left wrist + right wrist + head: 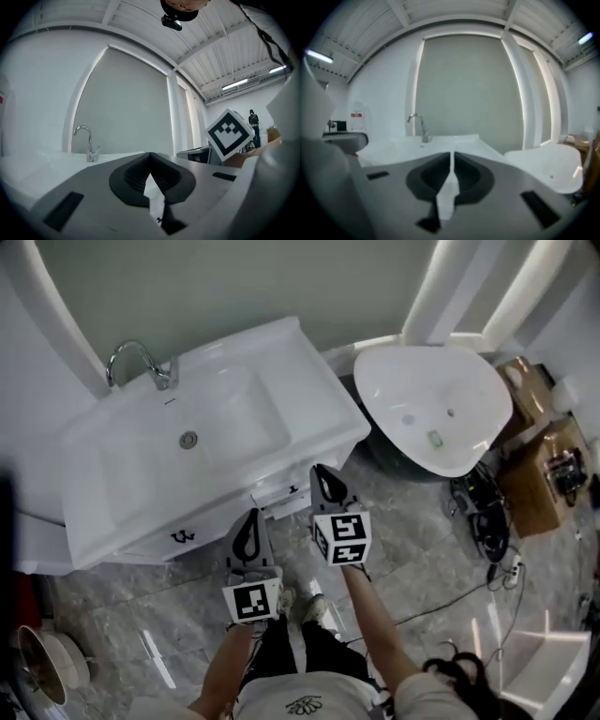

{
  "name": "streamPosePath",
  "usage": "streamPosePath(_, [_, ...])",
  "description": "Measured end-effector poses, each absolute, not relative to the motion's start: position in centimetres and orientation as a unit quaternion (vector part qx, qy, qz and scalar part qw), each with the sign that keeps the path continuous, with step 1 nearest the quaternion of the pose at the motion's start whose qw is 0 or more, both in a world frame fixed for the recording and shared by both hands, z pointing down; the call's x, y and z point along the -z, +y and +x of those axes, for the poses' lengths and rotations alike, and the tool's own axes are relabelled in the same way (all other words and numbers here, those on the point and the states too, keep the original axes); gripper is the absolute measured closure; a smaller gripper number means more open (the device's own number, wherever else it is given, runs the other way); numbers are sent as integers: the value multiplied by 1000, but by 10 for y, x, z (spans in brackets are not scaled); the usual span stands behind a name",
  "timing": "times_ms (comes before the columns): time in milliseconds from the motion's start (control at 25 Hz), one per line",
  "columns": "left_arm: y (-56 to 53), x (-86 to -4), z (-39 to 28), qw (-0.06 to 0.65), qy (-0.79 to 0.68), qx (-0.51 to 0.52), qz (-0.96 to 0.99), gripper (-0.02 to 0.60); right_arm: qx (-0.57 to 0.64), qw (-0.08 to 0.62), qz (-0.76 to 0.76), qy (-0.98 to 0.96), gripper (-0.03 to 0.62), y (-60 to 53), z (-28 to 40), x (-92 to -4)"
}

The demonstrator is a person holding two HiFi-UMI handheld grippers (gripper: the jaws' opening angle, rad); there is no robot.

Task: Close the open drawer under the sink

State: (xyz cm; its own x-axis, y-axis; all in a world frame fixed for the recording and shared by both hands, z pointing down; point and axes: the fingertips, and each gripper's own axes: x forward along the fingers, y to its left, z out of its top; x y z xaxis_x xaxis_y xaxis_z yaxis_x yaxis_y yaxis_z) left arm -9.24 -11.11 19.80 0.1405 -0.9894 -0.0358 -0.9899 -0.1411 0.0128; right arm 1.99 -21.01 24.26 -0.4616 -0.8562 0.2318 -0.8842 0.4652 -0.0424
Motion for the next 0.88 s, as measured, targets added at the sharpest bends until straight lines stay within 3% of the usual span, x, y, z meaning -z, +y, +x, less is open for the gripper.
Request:
streamPosePath(240, [-81,-112,-76,30,636,-21,-770,567,-45,23,528,-848,559,-149,41,-130])
streamPosePath(440, [-59,-68,-64,45,624,-27,-779,567,4,10,545,-838,559,-97,64,-82])
streamPosePath(880, [-45,-61,-72,59,630,-33,-774,567,16,30,542,-839,559,-52,74,-93])
